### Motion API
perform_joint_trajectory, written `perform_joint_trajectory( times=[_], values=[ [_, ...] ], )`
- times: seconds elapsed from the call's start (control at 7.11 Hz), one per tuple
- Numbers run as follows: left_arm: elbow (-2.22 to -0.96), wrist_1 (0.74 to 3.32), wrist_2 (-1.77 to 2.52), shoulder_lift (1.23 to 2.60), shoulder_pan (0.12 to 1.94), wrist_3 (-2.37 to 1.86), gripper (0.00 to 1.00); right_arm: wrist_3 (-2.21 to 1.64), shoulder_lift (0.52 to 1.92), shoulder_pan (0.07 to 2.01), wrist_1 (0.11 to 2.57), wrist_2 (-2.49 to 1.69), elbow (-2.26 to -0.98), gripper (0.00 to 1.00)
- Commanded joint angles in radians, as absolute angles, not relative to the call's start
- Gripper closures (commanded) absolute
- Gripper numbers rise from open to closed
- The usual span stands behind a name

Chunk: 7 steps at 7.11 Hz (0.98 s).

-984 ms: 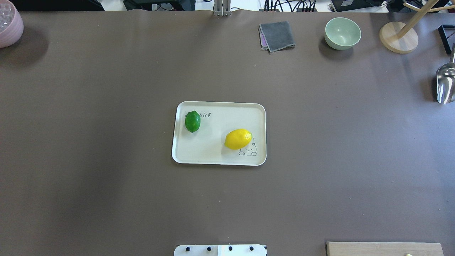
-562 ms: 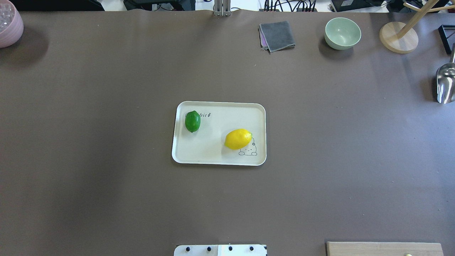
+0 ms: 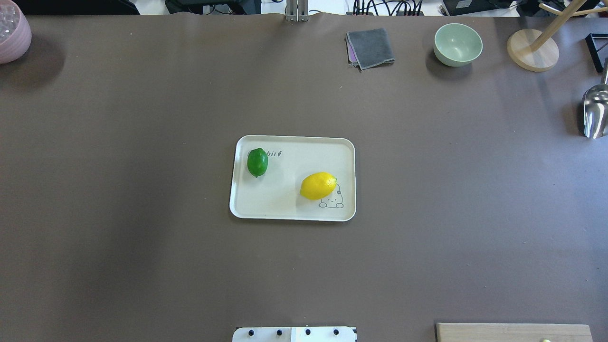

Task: Place all lemons on tray

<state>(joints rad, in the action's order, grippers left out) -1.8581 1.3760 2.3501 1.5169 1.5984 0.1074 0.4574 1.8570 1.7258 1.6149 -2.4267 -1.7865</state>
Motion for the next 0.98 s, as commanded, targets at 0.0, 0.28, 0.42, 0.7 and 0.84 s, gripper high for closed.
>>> perform_joint_trajectory(
  times=[0.0,0.28,0.42,0.7,0.84],
  values=[
    [-1.855,1.376,2.350,1.516,1.598,0.107,0.01,0.457,1.911,1.726,1.504,-2.428,-1.786,0.00],
    [-1.853,1.374,2.350,1.516,1.600,0.106,0.01,0.456,1.917,1.726,1.488,-2.430,-1.784,0.00],
    [-1.855,1.374,2.350,1.516,1.600,0.106,0.01,0.456,1.917,1.726,1.486,-2.430,-1.786,0.00],
    [-1.858,1.376,2.350,1.505,1.600,0.106,0.01,0.456,1.917,1.726,1.486,-2.430,-1.786,0.00],
    [-1.859,1.376,2.350,1.505,1.600,0.106,0.01,0.454,1.916,1.726,1.486,-2.430,-1.786,0.00]
  ],
)
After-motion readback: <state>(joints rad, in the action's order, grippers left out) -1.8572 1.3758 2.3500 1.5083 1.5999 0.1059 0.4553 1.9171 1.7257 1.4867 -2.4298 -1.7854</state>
